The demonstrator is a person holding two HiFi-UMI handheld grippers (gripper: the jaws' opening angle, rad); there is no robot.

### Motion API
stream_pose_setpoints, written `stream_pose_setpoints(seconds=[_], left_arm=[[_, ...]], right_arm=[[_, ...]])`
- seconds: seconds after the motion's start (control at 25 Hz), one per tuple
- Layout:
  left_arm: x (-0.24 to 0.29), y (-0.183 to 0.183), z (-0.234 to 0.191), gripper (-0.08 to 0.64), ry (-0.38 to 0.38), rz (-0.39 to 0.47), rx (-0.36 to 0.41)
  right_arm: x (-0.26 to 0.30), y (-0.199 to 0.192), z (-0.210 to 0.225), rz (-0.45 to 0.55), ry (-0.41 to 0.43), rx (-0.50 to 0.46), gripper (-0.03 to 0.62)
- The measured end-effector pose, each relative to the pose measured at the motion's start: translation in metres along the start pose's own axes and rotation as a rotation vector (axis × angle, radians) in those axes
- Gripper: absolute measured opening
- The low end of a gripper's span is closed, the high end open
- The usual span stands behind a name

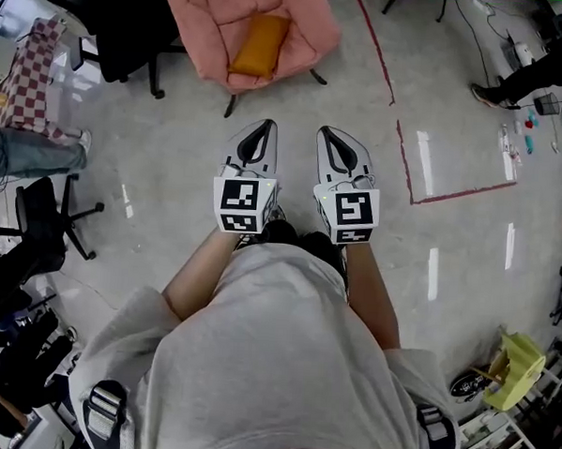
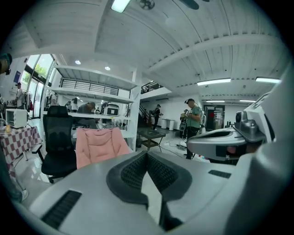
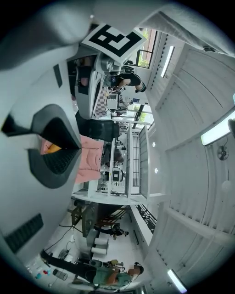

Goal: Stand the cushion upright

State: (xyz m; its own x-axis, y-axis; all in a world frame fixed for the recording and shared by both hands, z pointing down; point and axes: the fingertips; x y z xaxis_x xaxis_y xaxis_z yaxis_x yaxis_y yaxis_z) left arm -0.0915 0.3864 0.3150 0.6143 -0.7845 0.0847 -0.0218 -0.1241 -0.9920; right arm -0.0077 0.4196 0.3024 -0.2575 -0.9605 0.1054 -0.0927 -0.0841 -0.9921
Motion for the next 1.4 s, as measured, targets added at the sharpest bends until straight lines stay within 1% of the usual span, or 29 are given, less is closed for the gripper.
stream_pose_setpoints(seconds=[0.2, 0.4, 0.48, 0.6, 0.76, 0.84, 0.92, 1.08, 1.16, 1.28, 1.4], left_arm=[[0.007, -0.012, -0.022, 0.014, 0.060, -0.040, -0.026], [0.028, -0.034, -0.062, 0.012, 0.117, -0.118, -0.069], [0.044, -0.042, -0.078, 0.012, 0.138, -0.144, -0.063], [0.070, -0.054, -0.101, 0.012, 0.168, -0.183, -0.033], [0.103, -0.068, -0.123, 0.014, 0.193, -0.209, -0.020], [0.112, -0.080, -0.126, 0.012, 0.185, -0.238, -0.028], [0.123, -0.095, -0.130, 0.012, 0.156, -0.277, -0.043], [0.136, -0.131, -0.161, 0.014, 0.143, -0.355, -0.045], [0.141, -0.148, -0.174, 0.012, 0.136, -0.389, -0.023], [0.148, -0.172, -0.180, 0.014, 0.122, -0.437, 0.036], [0.164, -0.202, -0.194, 0.012, 0.096, -0.505, 0.075]], right_arm=[[0.031, -0.005, 0.001, -0.020, 0.066, 0.000, 0.008], [0.081, -0.028, 0.002, -0.072, 0.137, 0.001, 0.008], [0.101, -0.040, 0.008, -0.105, 0.164, 0.002, 0.008], [0.129, -0.054, 0.015, -0.134, 0.216, 0.002, 0.008], [0.163, -0.077, 0.024, -0.158, 0.306, -0.039, 0.008], [0.171, -0.090, 0.030, -0.182, 0.336, -0.046, 0.008], [0.182, -0.105, 0.035, -0.213, 0.357, -0.054, 0.008], [0.215, -0.133, 0.033, -0.264, 0.388, -0.096, 0.009], [0.222, -0.153, 0.032, -0.283, 0.395, -0.103, 0.009], [0.217, -0.188, 0.036, -0.319, 0.389, -0.114, 0.009], [0.227, -0.219, 0.038, -0.359, 0.387, -0.113, 0.009]])
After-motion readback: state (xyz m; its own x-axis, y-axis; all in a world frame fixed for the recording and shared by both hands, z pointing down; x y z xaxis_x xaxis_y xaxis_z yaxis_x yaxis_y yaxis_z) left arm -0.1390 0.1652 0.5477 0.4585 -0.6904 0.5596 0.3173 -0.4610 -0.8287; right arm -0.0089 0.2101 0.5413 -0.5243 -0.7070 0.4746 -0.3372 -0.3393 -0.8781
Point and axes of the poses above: the fingertips, and each gripper's own axes: x forward along the fingers, z to its right, y out of its top, and after that the axes turned 12 degrees about z, right-handed
